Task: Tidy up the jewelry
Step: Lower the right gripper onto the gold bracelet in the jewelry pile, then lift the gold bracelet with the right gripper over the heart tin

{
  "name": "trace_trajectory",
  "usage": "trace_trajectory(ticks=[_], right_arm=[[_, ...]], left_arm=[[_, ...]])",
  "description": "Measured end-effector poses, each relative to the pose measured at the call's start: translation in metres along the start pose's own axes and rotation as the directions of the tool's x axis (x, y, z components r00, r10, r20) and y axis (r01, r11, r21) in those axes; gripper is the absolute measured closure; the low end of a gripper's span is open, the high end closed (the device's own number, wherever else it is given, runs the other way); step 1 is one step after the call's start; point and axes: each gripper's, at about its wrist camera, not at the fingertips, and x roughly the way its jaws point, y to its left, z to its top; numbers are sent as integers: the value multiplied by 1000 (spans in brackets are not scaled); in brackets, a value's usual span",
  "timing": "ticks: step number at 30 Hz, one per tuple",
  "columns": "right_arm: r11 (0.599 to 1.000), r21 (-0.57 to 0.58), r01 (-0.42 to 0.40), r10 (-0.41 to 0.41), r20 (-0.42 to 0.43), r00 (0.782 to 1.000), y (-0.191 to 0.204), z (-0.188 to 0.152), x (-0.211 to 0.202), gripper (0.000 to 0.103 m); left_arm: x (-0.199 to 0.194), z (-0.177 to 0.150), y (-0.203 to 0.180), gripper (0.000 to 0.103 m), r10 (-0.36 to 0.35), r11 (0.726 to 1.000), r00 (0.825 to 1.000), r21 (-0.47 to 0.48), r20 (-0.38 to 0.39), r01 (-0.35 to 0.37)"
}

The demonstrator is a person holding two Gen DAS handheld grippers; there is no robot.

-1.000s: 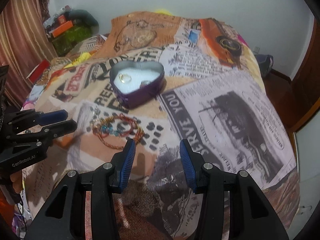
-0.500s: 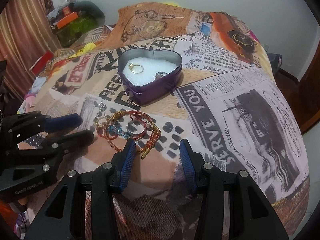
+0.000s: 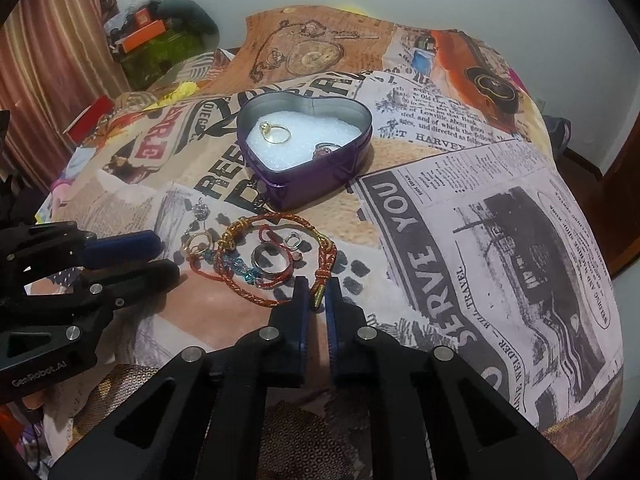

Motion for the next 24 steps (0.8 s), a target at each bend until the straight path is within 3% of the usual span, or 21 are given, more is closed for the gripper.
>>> trace_trajectory(ticks=[14, 16, 18, 20, 24], right_arm=[[999, 34, -5, 4, 28, 1000, -11, -5, -15, 98], [999, 39, -11, 10, 36, 999, -11, -3, -18, 94], [999, 32, -19, 18, 31, 999, -9, -1, -18, 82], [1000, 22, -20, 20, 36, 999, -6, 3, -17, 76], [1000, -1, 3, -3, 36, 999, -3, 7, -9, 76]], left_arm=[[9, 6, 3, 85, -35, 999, 999, 3, -9, 35], [12, 7, 2, 86, -32, 999, 999, 3, -4, 33], [13, 7, 2, 91, -29, 1000, 1000, 3, 0, 29], [15, 8, 2, 93, -34, 999, 999, 3, 3, 34], [13, 6, 4, 95, -40, 999, 999, -9, 17, 41]])
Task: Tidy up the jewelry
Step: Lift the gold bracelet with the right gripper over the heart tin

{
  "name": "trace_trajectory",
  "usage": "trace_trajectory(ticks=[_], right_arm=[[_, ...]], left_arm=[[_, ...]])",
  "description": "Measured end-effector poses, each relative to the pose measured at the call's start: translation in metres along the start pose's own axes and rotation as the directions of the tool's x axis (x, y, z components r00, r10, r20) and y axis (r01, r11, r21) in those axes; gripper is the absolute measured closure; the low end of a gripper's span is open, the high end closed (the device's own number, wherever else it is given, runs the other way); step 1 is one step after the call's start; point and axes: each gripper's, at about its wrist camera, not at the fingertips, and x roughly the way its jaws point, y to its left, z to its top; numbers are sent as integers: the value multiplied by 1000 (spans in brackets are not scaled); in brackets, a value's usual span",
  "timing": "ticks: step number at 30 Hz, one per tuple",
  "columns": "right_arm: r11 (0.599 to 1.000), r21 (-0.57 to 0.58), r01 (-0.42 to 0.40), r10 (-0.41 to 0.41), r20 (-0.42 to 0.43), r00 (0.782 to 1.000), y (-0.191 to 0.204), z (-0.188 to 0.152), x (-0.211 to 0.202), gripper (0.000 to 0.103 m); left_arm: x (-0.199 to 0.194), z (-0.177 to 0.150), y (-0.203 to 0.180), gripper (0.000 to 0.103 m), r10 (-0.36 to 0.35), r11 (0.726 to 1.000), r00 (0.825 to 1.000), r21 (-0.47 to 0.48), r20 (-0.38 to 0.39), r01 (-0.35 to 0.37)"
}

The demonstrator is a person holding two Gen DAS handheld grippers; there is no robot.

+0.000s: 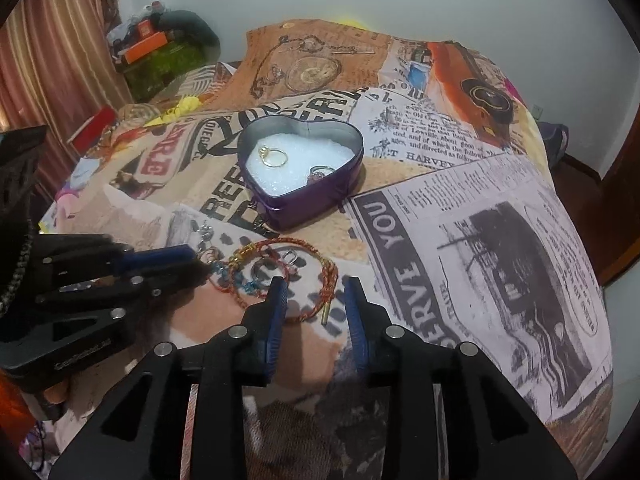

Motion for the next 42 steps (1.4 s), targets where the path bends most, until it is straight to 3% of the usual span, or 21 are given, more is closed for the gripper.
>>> trace_trajectory(ticks=[5, 8, 11, 21, 42], right_arm=[[1000, -15, -6, 6, -35, 999, -4, -1, 16, 77], [999, -32, 18, -19, -26, 999, -4, -2, 17, 93], [999, -31, 19, -19, -22, 1000, -6, -2, 16, 95], [1000, -12, 28, -27, 33, 999, -7, -1, -3, 96], [998, 22, 52, -55, 200, 978, -2, 21, -65, 96]], left_arm=[[-3, -2, 2, 95, 3, 1000, 1000, -15, 16, -3], [-6, -3, 3, 95, 6, 1000, 1000, -24, 26, -6], [-9, -4, 3, 95, 14, 1000, 999, -29, 35, -13], [-29, 2, -7, 96, 56, 998, 994, 15, 92, -58], [-57, 28, -22, 96, 63, 996, 981, 47, 184, -73]])
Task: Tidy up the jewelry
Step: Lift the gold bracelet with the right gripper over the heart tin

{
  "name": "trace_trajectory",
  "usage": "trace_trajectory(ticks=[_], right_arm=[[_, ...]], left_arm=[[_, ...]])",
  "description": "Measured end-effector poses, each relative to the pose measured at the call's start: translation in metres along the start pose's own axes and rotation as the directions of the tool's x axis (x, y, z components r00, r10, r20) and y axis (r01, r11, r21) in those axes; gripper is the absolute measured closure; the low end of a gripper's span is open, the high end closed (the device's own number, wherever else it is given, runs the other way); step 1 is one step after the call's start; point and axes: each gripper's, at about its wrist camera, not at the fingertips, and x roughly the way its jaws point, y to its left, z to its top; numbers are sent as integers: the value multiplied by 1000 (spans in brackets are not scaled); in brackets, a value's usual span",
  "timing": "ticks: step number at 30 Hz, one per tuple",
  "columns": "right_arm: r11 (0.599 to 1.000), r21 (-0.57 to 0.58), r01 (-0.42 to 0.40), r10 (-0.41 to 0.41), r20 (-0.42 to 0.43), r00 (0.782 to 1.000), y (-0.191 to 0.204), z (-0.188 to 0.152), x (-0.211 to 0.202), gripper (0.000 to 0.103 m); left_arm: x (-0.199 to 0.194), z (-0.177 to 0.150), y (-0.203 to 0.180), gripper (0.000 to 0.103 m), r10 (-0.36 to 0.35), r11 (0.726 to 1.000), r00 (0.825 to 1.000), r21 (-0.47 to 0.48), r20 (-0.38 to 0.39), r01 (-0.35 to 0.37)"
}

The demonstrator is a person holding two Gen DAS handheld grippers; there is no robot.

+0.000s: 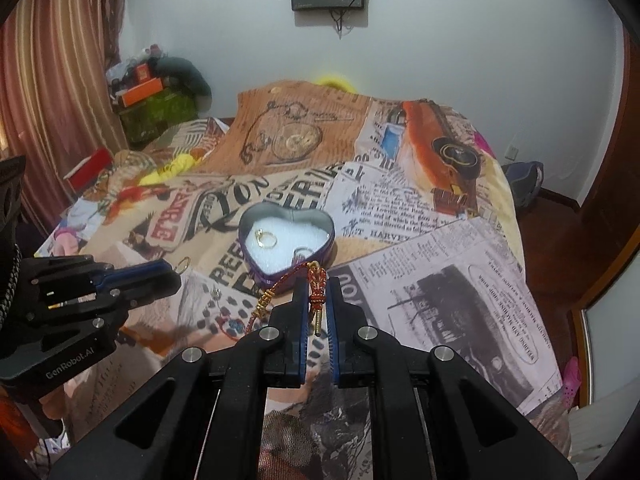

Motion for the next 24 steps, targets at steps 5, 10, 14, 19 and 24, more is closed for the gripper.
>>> trace_trajectory(ticks=[5, 10, 14, 19, 24], right_arm=[[1000, 16, -3, 2, 34, 999, -4, 12, 0, 96], [1000, 17, -2, 1, 57, 998, -5, 22, 4, 96], [1000, 19, -8, 7, 71, 997, -6, 28, 8, 96], [999, 28, -17, 15, 72, 997, -9, 33, 16, 96], [999, 30, -32, 30, 58, 998, -10, 39, 29, 96]], left_arm=[[5, 9, 4, 96, 9, 1000, 1000, 0, 12, -9], [12, 18, 8, 96, 17, 1000, 1000, -3, 20, -17], [16, 24, 11, 96, 25, 1000, 999, -5, 29, -25], [25, 34, 17, 96, 26, 1000, 999, -17, 31, -25], [38, 43, 21, 96, 33, 999, 999, -10, 24, -33]])
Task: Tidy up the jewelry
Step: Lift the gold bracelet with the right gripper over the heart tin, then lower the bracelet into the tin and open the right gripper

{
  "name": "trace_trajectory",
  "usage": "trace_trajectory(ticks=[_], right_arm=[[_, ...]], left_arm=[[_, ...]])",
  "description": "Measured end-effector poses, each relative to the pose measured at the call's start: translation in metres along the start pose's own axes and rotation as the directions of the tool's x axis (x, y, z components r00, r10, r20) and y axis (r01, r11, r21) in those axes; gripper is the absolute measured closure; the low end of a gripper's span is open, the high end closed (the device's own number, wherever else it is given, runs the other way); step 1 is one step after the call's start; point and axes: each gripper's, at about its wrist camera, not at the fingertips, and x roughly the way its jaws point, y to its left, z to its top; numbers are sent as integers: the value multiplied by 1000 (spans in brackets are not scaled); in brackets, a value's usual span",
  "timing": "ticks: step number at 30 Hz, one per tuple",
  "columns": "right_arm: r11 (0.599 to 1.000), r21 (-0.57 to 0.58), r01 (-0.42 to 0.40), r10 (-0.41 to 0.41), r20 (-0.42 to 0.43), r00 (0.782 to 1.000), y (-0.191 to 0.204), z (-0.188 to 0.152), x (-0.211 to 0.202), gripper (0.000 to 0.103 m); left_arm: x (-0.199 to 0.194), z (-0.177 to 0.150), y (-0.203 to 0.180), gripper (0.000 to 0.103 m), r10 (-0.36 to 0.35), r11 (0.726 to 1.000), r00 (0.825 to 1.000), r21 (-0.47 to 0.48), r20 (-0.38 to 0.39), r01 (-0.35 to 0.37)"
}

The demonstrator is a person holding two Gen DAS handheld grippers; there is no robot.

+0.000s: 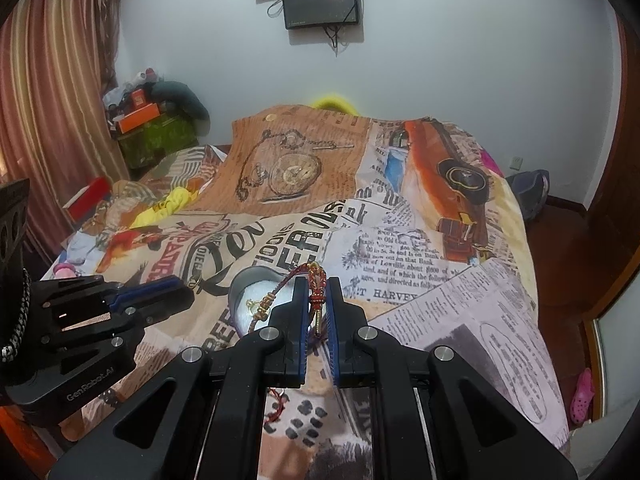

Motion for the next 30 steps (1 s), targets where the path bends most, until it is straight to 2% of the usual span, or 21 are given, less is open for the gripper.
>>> trace_trajectory(ticks=[15, 23, 30], right_arm=[[998, -20, -59, 57, -76, 995, 1, 4, 45, 96], [997, -36, -63, 56, -169, 984, -1, -1, 74, 96], [997, -35, -75, 66, -207, 976, -6, -5, 82, 95]], left_arm=[[43, 5, 14, 96, -13, 1000, 997, -11, -75, 12], [65, 4, 11, 96, -26, 1000, 992, -5, -121, 26], [77, 6, 9, 96, -22, 1000, 989, 12, -146, 24]])
